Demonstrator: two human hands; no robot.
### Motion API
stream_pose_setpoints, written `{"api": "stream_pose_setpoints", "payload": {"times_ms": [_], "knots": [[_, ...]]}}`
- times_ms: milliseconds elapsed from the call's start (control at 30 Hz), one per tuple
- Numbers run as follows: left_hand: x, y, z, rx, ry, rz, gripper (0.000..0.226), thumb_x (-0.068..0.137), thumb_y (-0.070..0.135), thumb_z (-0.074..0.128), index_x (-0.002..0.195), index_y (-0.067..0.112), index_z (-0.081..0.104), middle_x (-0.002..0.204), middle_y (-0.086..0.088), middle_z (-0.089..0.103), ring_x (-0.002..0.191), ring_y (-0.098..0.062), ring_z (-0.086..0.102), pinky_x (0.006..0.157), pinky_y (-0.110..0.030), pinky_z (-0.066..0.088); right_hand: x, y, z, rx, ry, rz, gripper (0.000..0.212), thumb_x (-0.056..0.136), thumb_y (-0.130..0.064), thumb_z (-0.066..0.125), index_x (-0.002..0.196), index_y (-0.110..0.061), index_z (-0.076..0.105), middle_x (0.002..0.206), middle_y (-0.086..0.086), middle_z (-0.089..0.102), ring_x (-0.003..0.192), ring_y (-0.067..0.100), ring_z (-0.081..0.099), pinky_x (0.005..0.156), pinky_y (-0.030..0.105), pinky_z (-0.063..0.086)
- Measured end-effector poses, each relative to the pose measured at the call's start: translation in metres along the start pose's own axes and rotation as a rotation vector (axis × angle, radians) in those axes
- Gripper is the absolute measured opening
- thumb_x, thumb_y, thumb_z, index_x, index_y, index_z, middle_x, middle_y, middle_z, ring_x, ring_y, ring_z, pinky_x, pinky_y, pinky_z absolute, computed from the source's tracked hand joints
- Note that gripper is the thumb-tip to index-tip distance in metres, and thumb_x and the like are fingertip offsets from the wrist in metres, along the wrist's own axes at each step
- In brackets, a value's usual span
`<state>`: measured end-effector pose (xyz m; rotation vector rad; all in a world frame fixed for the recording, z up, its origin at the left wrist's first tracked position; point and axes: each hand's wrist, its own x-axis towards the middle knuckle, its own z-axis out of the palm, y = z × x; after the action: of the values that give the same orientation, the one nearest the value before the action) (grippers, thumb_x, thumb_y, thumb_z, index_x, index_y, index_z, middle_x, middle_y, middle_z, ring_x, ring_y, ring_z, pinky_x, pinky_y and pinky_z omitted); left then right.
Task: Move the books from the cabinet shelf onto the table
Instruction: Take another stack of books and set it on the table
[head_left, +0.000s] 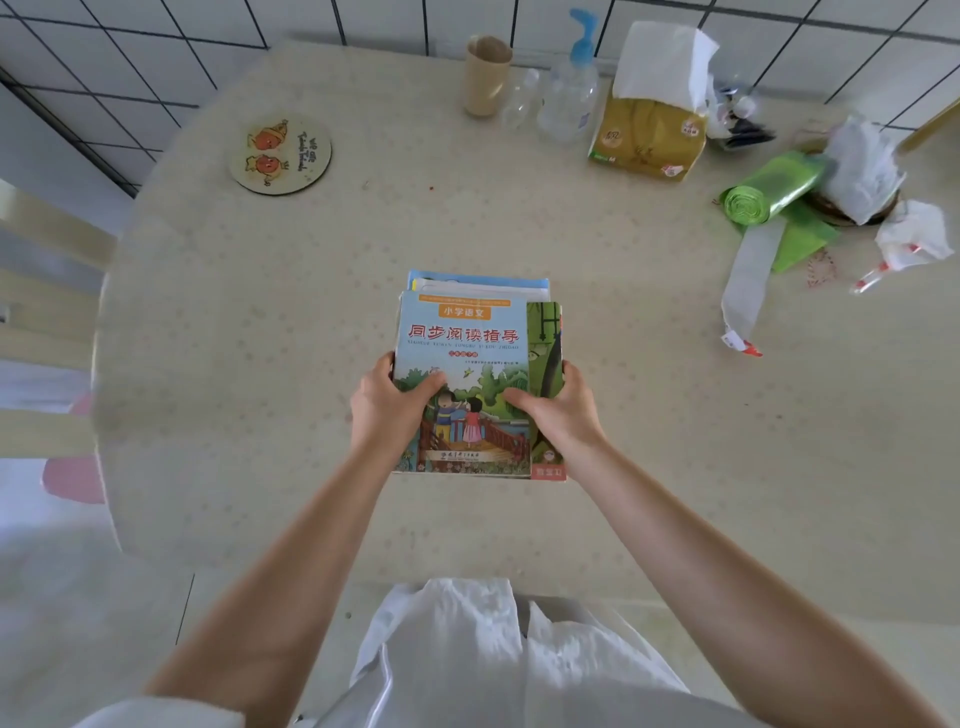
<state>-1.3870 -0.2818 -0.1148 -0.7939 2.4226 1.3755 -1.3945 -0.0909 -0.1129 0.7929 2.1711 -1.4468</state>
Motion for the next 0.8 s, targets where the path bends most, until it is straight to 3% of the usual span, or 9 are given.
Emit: {"api": "stream_pose_setpoints", "payload": {"times_ms": [133, 267, 433, 533, 633, 700, 800], "knots": [[0.001, 0.001, 0.000, -0.010, 0.007, -0.017, 0.038, 0.081, 0.041, 0.072, 0.113, 0.023, 0.059, 0.091, 0.012, 0.061, 0.080, -0.009, 0.061, 0.056, -0.017, 0.041, 0.000, -0.003, -0.002, 0.003, -0.007, 0.032, 0.064, 0.062, -0.036, 0.084, 0.111, -0.031, 0.044, 0.112, -0.006, 0.064, 0.102, 0.020, 0.064, 0.089, 0.046, 0.054], [-0.005, -0.005, 0.001, -0.003, 0.003, 0.024, 0.042, 0.081, 0.045, 0.071, 0.116, 0.027, 0.059, 0.099, 0.012, 0.066, 0.082, -0.006, 0.064, 0.061, -0.019, 0.047, -0.008, 0.002, 0.000, -0.004, -0.018, 0.014, 0.076, 0.066, -0.038, 0.082, 0.128, -0.026, 0.040, 0.120, -0.004, 0.061, 0.108, 0.022, 0.061, 0.081, 0.044, 0.056], [-0.012, -0.008, 0.003, 0.024, 0.030, 0.054, 0.039, 0.085, 0.046, 0.065, 0.121, 0.031, 0.058, 0.106, 0.012, 0.070, 0.090, -0.009, 0.066, 0.076, -0.028, 0.055, -0.016, 0.007, 0.004, -0.145, -0.027, -0.090, 0.081, 0.071, -0.051, 0.071, 0.138, -0.026, 0.033, 0.132, 0.000, 0.053, 0.120, 0.025, 0.054, 0.099, 0.052, 0.047], [-0.020, -0.008, 0.003, 0.071, 0.042, 0.095, 0.048, 0.089, 0.047, 0.057, 0.134, 0.033, 0.047, 0.116, 0.010, 0.066, 0.105, -0.017, 0.063, 0.088, -0.043, 0.054, -0.026, 0.008, -0.003, -0.215, -0.053, -0.155, 0.077, 0.084, -0.039, 0.065, 0.146, -0.022, 0.023, 0.142, 0.002, 0.043, 0.130, 0.026, 0.045, 0.106, 0.050, 0.040], [-0.028, -0.008, 0.003, 0.116, 0.080, 0.103, 0.059, 0.089, 0.046, 0.054, 0.142, 0.027, 0.035, 0.130, 0.003, 0.057, 0.118, -0.023, 0.053, 0.096, -0.048, 0.047, -0.030, 0.015, -0.015, -0.253, -0.069, -0.225, 0.073, 0.091, -0.036, 0.058, 0.150, -0.020, 0.017, 0.149, 0.003, 0.035, 0.130, 0.028, 0.046, 0.106, 0.047, 0.041], [-0.035, -0.004, 0.003, 0.164, 0.136, 0.149, 0.061, 0.090, 0.045, 0.053, 0.144, 0.023, 0.034, 0.135, 0.000, 0.053, 0.122, -0.025, 0.049, 0.098, -0.046, 0.043, -0.034, 0.018, -0.025, -0.260, -0.058, -0.258, 0.067, 0.094, -0.038, 0.053, 0.148, -0.019, 0.020, 0.148, 0.004, 0.037, 0.129, 0.027, 0.046, 0.105, 0.044, 0.041], [-0.047, 0.013, 0.007, 0.176, 0.166, 0.246, 0.058, 0.094, 0.037, 0.054, 0.146, 0.021, 0.034, 0.138, 0.003, 0.050, 0.124, -0.020, 0.044, 0.095, -0.030, 0.033, -0.039, 0.023, -0.041, -0.231, -0.037, -0.272, 0.059, 0.097, -0.038, 0.048, 0.147, -0.018, 0.025, 0.143, 0.006, 0.044, 0.128, 0.024, 0.045, 0.102, 0.037, 0.039]]}}
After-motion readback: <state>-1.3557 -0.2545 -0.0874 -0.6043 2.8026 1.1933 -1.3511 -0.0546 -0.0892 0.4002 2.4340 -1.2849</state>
